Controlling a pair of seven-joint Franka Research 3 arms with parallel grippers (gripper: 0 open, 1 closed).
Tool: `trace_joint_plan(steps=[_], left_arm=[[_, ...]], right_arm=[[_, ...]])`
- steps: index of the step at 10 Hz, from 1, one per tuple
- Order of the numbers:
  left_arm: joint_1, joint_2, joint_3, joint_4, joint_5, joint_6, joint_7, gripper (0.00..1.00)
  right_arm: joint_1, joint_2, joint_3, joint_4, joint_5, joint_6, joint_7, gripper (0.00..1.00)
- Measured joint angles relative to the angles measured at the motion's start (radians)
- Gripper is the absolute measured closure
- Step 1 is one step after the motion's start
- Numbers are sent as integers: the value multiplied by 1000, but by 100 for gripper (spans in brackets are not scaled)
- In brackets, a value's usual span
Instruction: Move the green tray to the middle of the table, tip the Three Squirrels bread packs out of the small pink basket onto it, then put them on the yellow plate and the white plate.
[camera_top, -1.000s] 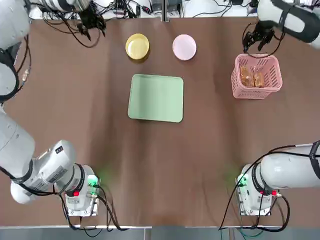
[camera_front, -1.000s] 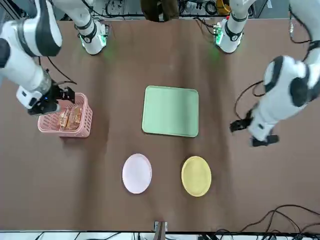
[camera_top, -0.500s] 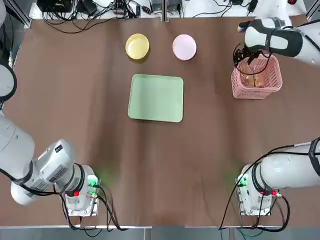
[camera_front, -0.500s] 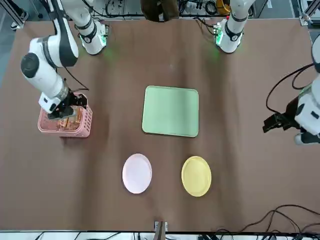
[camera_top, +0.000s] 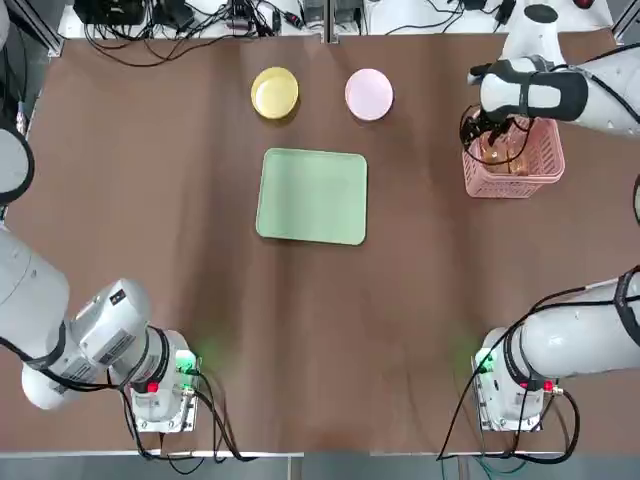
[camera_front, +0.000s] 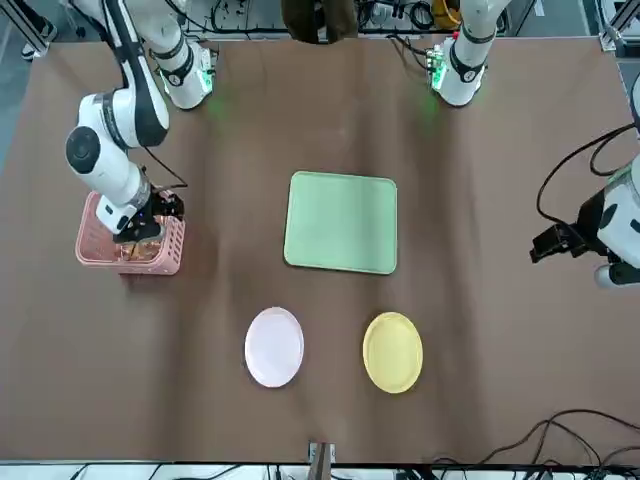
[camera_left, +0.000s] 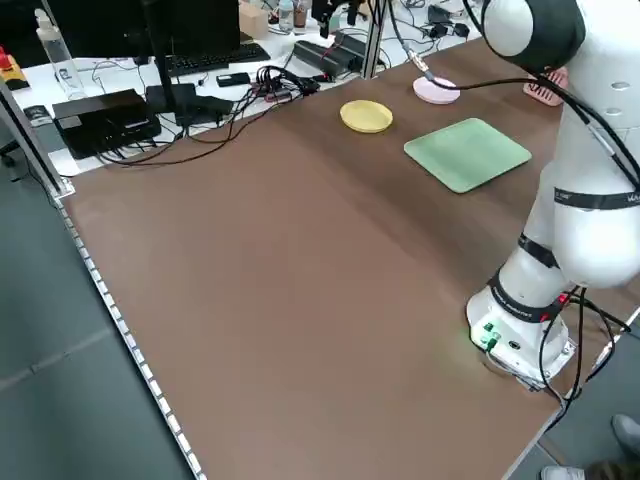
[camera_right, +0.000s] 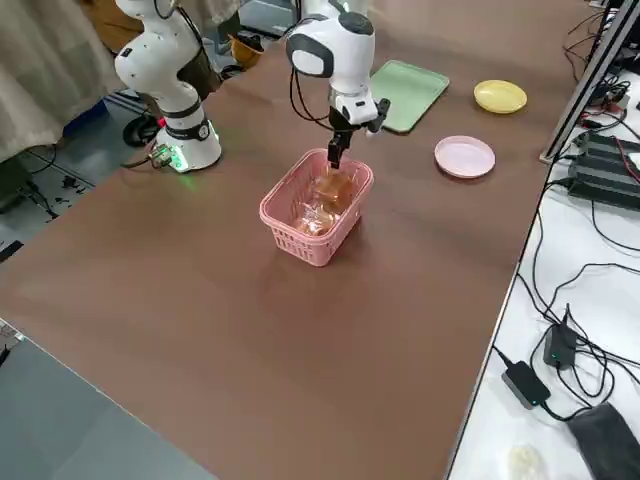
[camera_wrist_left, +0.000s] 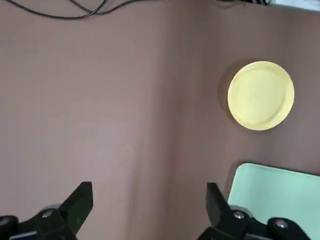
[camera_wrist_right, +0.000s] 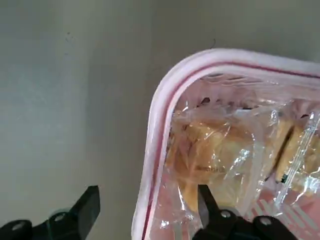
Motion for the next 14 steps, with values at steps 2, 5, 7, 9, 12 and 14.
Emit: trace_joint_plan(steps=[2, 5, 7, 9, 12, 14], left_arm=[[-248, -37, 305, 14, -52, -1, 9, 0], [-627, -119, 749, 11, -192, -11, 13, 0], [-683, -178, 813, -45, -204, -15, 26, 0], [-684, -223, 813, -103, -205, -5, 43, 0], [-687, -232, 811, -119, -205, 2, 97, 0], [-688, -232, 810, -119, -205, 2, 119, 0]], right_arm=[[2, 17, 0, -6, 0, 0, 2, 16], [10, 29, 0, -14, 24, 0, 4, 21], [10, 37, -2, -17, 31, 9, 6, 30], [10, 57, -2, -19, 37, 44, 8, 41], [10, 77, -5, -19, 38, 68, 10, 72], [9, 77, -7, -18, 38, 68, 11, 89]])
